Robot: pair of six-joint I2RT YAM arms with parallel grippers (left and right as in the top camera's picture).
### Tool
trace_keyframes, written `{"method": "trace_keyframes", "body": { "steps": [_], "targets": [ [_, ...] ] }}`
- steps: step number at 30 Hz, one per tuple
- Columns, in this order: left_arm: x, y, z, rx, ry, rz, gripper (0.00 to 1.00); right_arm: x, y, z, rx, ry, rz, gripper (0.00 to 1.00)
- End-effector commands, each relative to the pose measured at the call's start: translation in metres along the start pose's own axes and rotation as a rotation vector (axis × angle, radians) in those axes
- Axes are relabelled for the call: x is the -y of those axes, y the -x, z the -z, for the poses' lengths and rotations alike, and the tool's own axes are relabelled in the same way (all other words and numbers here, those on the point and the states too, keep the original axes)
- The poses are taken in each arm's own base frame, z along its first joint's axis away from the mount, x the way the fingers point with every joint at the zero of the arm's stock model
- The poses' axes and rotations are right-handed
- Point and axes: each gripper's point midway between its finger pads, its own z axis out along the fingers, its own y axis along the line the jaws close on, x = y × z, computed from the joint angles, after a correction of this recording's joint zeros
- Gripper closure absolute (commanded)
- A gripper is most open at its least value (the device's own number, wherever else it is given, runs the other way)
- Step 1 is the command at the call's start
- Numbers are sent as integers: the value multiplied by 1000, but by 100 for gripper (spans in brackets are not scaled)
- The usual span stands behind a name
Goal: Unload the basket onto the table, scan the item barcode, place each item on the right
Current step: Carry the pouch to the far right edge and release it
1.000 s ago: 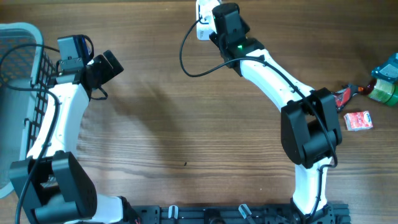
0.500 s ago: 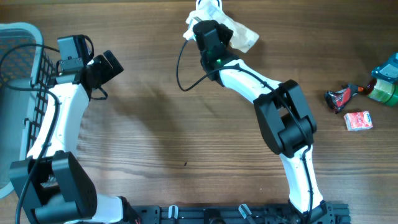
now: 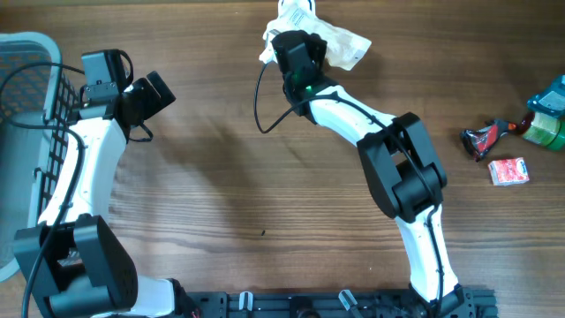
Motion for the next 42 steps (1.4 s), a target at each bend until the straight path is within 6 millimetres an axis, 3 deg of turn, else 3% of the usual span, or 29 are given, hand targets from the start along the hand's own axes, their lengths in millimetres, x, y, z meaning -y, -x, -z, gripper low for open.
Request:
{"method": "trace_keyframes", "body": {
  "steps": [1,5,7,9,10,11,13,14,17,23,25,27,28,32,34,36,37,38,39,40,42],
  "targets": [
    [2,11,10,37,-8,-13,0,14,-4,1,-34,-45,-1,95],
    [2,11,10,37,-8,-12,0,90,-22,32,-62,-140,-115,95],
    [2,11,10,37,-8,-13,0,147,-68,51,-163,-247,-330,95],
    [2,11,10,37,-8,-12,0,157,-117,54,-305,-279,-449,95],
    [2,11,10,37,-8,-13,0,153,-146,52,-389,-275,-504,95],
    [2,11,10,37,-8,-12,0,133,-183,48,-494,-220,-541,95],
    [2,11,10,37,-8,-13,0,88,-231,45,-617,-65,-657,95],
    [2,11,10,37,-8,-12,0,64,-248,43,-654,40,-760,96],
    [2,11,10,37,-8,-12,0,32,-298,37,-752,211,-1022,95],
    [2,11,10,37,-8,-13,0,6,-411,30,-915,189,-1187,95],
    [2,11,10,37,-8,-13,0,-3,-431,24,-892,230,-1296,95],
    [2,11,10,37,-8,-13,0,-7,-434,20,-845,293,-1382,89],
    [2,11,10,37,-8,-12,0,-9,-436,18,-818,327,-1430,81],
    [2,11,10,37,-8,-12,0,-7,-424,20,-790,371,-1439,0],
    [2,11,10,37,-8,-12,0,23,-411,28,-732,369,-1457,0],
    [2,11,10,37,-8,-12,0,84,-406,47,-628,269,-1486,0],
    [4,15,10,51,-13,-13,0,136,-403,68,-522,168,-1507,0],
    [12,33,12,125,-47,-13,0,185,-399,93,-406,57,-1528,0],
    [16,42,13,163,-64,-14,0,215,-397,111,-333,-14,-1538,0],
    [18,46,14,179,-70,-14,0,262,-393,145,-203,-137,-1553,0],
    [17,44,14,172,-68,-14,0,332,-384,208,22,-337,-1560,0]
  ]
}}
